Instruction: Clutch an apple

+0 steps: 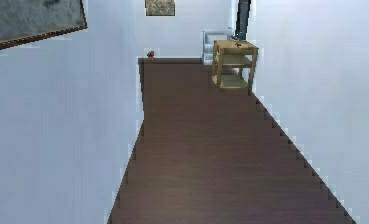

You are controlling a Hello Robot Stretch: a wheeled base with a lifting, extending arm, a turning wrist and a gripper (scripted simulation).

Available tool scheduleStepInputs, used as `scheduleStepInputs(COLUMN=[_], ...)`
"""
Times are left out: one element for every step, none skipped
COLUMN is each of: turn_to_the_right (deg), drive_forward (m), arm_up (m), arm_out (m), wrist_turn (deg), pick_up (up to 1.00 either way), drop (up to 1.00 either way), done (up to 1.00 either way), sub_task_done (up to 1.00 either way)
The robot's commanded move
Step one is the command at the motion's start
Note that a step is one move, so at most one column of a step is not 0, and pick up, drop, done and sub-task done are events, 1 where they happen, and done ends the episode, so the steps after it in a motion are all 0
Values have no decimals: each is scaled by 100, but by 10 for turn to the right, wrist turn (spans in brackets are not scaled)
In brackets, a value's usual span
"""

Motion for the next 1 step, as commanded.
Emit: scheduleStepInputs(turn_to_the_right=[0], drive_forward=[0], arm_up=[50], arm_out=[0], wrist_turn=[0], pick_up=[0], drop=[0], done=[0], sub_task_done=[0])
